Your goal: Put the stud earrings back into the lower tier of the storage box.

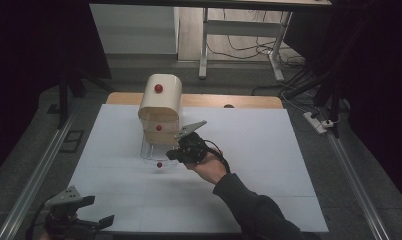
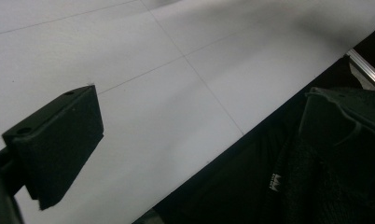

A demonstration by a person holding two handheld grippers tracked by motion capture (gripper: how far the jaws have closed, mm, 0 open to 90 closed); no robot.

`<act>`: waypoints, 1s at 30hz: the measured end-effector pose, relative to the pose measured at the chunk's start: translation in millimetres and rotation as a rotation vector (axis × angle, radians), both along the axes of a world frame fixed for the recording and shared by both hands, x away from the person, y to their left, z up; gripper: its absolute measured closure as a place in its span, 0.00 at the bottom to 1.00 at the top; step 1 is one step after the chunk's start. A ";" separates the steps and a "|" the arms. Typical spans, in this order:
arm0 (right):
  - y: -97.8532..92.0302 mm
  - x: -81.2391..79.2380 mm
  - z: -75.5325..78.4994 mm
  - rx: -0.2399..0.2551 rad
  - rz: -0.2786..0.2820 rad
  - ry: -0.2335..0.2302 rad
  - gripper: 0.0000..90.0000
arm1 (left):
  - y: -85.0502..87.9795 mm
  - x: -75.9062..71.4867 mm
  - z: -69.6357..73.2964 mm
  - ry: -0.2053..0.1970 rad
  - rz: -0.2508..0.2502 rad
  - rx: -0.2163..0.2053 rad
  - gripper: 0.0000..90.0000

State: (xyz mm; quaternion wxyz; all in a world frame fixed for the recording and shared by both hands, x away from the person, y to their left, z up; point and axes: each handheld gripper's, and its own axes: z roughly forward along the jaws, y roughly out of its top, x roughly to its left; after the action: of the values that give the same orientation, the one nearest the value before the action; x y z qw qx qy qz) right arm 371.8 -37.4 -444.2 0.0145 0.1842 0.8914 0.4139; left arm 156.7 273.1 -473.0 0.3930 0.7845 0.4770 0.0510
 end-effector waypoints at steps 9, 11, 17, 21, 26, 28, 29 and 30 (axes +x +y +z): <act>14.5 14.9 -4.1 0.001 -0.029 -0.023 0.97 | 0.4 -0.5 -0.1 0.000 0.002 0.000 0.00; 17.1 17.9 -5.7 -0.009 -0.038 -0.036 0.97 | 0.6 -0.7 -0.2 0.000 0.002 0.000 0.00; 22.7 24.7 -17.5 -0.043 -0.057 -0.037 0.97 | 0.3 -1.0 -0.1 0.001 0.002 0.003 0.00; 23.5 27.1 -26.0 -0.069 -0.071 -0.043 0.96 | 0.0 -0.8 -0.2 0.002 0.002 0.001 0.00; 23.1 28.6 -29.9 -0.072 -0.087 -0.035 0.89 | 0.0 -0.6 -0.1 0.002 0.002 0.001 0.00; 22.2 28.3 -28.1 -0.067 -0.088 -0.037 0.85 | -0.1 -0.3 -0.1 0.003 0.001 0.001 0.00; 21.8 27.7 -26.9 -0.066 -0.088 -0.040 0.84 | -0.2 -0.2 0.0 0.002 0.000 0.002 0.00; 21.3 26.7 -25.1 -0.070 -0.089 -0.044 0.82 | -0.4 0.0 0.0 0.002 -0.001 0.003 0.00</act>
State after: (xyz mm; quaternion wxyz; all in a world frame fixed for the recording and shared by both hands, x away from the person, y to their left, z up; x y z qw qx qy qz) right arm 398.5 -16.2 -469.3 0.0589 0.2136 0.8957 0.3855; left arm 156.7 272.7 -473.0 0.3915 0.7852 0.4771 0.0506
